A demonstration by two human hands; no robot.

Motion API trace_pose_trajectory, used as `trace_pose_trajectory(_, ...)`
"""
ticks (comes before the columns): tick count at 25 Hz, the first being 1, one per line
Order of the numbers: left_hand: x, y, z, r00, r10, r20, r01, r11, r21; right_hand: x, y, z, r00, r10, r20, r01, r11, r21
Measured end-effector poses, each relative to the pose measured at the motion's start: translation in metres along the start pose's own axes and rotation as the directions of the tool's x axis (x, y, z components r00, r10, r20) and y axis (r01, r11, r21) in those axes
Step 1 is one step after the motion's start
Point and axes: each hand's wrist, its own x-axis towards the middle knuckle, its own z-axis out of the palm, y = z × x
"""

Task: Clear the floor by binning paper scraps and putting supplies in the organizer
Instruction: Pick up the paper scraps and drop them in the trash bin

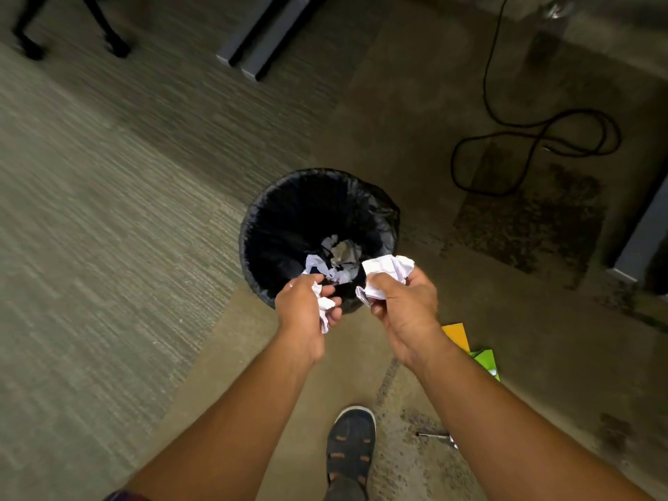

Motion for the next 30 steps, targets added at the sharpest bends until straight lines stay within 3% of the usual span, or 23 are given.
trace_pose_trajectory(4, 0.032, 0.03, 0.005, 0.997, -0.061, 0.044, 0.063, 0.998, -0.029, 0.017, 0.006, 0.035, 0.996, 0.093, -0.003, -0.093, 0.993, -0.078)
trace_pose_trajectory(8, 0.041, 0.042, 0.008, 0.997, -0.065, 0.044, 0.062, 0.996, 0.066, 0.022, 0.009, 0.037, 0.986, 0.165, 0.027, -0.164, 0.986, -0.041)
trace_pose_trajectory(12, 0.041, 0.038, 0.005, 0.997, -0.075, 0.032, 0.073, 0.994, 0.078, 0.019, 0.008, 0.025, 0.989, 0.148, 0.027, -0.147, 0.989, -0.015)
trace_pose_trajectory(17, 0.036, 0.026, 0.004, 0.999, 0.035, -0.014, -0.034, 0.996, 0.087, 0.017, 0.005, -0.009, 0.993, 0.117, -0.018, -0.117, 0.993, 0.033)
trace_pose_trajectory(20, 0.02, 0.013, 0.011, 0.99, 0.143, -0.004, -0.142, 0.981, 0.132, 0.016, 0.002, -0.044, 0.995, 0.092, -0.03, -0.092, 0.996, -0.002)
trace_pose_trajectory(25, -0.012, -0.032, 0.039, 0.93, 0.359, 0.073, -0.366, 0.905, 0.217, 0.015, 0.007, -0.145, 0.989, -0.02, -0.148, -0.011, 0.979, -0.205)
trace_pose_trajectory(30, -0.03, -0.121, 0.067, 0.894, 0.365, 0.259, -0.444, 0.796, 0.41, 0.006, 0.041, -0.289, 0.933, -0.159, -0.323, 0.018, 0.917, -0.399)
